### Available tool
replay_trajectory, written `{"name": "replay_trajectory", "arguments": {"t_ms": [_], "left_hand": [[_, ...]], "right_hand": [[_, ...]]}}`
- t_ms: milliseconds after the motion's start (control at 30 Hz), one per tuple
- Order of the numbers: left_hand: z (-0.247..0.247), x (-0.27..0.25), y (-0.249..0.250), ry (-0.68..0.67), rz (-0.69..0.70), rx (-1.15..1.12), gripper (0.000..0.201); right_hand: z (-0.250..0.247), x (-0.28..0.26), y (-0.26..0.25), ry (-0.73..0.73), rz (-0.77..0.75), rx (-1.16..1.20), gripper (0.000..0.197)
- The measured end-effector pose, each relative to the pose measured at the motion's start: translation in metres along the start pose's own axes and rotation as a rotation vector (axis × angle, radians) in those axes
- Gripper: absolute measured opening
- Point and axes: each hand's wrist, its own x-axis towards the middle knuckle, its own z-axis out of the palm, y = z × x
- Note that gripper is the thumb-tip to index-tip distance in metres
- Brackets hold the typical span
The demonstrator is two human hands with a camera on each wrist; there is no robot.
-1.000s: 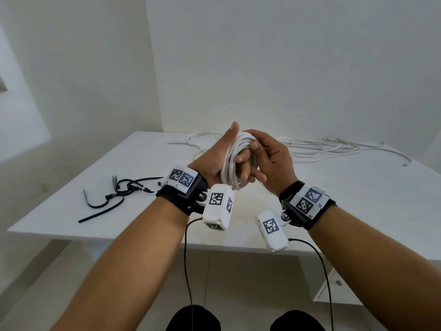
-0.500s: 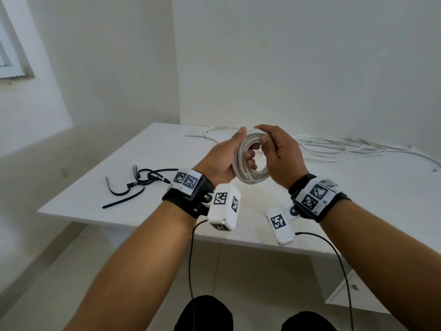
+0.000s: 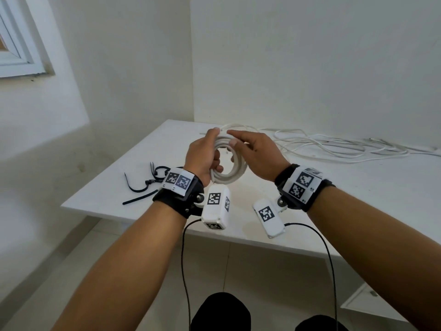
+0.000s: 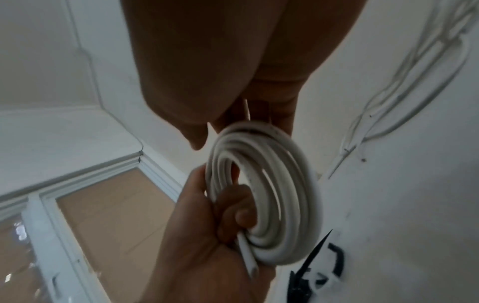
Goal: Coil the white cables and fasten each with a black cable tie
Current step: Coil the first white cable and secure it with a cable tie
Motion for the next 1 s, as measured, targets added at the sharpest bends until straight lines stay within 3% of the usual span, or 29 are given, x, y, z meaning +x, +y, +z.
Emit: {"name": "replay_trajectory", "arguments": {"t_ms": [100, 133, 300, 567, 700, 1000], "left_hand": [[-0.026, 0.008, 0.012, 0.104, 0.02, -0.035, 0.036], [-0.035, 0.011, 0.016, 0.138, 0.027, -0.056, 0.035], [-0.084, 0.021, 0.039, 0.303, 0.054, -0.133, 0.032], [-0.138, 0.021, 0.053, 0.421, 0.069, -0.133, 0.034], [-0.152, 0.019, 0.052, 0.448, 0.051, -0.139, 0.033], [-0.153, 0.014, 0.047, 0.448, 0.039, -0.125, 0.036]], "right_hand": [[0.012, 0.015, 0.001, -0.021, 0.157, 0.311, 0.031], [0.017, 0.02, 0.002, -0.041, 0.206, 0.313, 0.03], [0.049, 0.036, 0.001, -0.328, 0.201, -0.203, 0.018], [0.107, 0.057, -0.017, -0.507, 0.14, -0.425, 0.021], [0.125, 0.062, -0.021, -0.519, 0.16, -0.475, 0.028], [0.119, 0.06, -0.008, -0.459, 0.146, -0.522, 0.01]]}}
